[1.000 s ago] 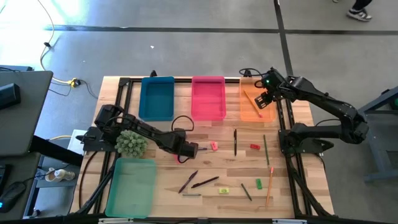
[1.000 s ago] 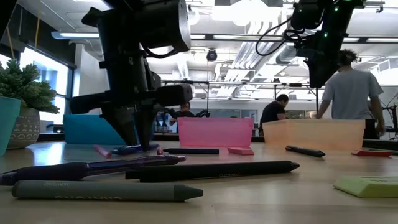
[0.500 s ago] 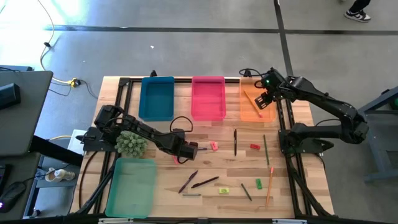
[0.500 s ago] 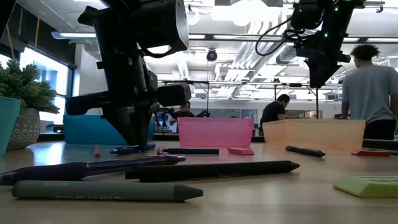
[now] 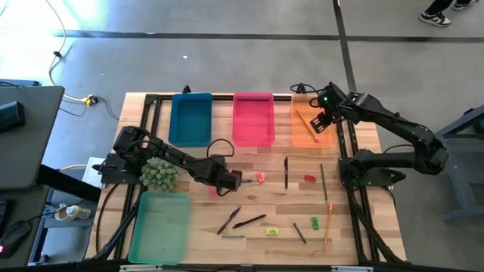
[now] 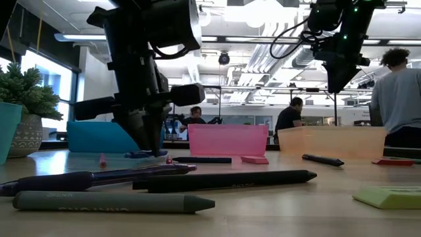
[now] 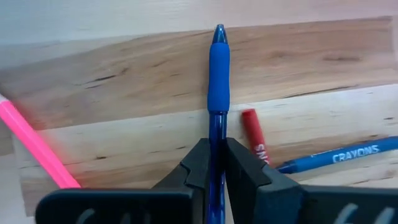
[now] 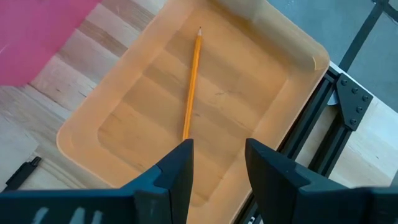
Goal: Sort crayons/erasers/pens/pencils in bins
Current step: Put the blue pen into the blue bin
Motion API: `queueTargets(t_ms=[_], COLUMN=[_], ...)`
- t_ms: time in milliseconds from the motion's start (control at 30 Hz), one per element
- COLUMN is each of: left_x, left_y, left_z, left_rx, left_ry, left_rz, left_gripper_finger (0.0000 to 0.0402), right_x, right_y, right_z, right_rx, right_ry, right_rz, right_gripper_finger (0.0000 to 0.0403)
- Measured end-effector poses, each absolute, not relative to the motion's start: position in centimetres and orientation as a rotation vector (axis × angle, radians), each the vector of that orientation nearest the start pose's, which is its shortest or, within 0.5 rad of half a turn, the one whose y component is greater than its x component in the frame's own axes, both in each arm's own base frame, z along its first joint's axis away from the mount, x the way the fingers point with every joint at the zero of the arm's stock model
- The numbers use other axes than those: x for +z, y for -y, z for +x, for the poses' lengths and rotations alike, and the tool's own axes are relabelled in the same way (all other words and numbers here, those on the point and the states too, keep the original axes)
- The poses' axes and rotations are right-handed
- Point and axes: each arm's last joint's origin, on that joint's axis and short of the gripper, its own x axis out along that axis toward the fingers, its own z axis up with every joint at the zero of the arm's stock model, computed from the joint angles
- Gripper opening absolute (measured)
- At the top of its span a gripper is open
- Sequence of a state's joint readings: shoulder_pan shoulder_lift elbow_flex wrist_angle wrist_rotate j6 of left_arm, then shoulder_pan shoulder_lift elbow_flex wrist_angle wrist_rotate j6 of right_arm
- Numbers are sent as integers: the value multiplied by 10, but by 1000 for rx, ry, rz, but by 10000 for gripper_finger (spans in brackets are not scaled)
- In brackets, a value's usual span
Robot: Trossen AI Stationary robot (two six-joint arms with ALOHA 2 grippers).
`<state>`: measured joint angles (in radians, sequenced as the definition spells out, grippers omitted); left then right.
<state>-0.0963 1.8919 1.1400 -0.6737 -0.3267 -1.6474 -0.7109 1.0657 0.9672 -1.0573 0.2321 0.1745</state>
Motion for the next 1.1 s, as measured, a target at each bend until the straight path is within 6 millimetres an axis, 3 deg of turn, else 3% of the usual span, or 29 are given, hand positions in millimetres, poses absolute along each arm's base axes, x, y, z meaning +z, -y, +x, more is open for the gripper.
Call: queueTargets(t_ms=[233,467,800,1100], left_x=[141,162,209,248], left_y=[23,17,-15,-57], left_z=[335,328,305,277], left_rx=[1218,1206,1244,1324], left_ry=[-852,-821,-712,-601], left_rz=[-1055,-1025,-961,-879], left_gripper_finger=[21,21,21,21], right_x=[282,282,282,284], right_y=[123,123,123,124], right_z=[133,132,132,135], right_rx=[-925,-920,-891,-807], right_ry=[-1099,-1101,-1122,-1123], right_rz=[412,405,363,288], right_gripper_finger=[138,138,138,138])
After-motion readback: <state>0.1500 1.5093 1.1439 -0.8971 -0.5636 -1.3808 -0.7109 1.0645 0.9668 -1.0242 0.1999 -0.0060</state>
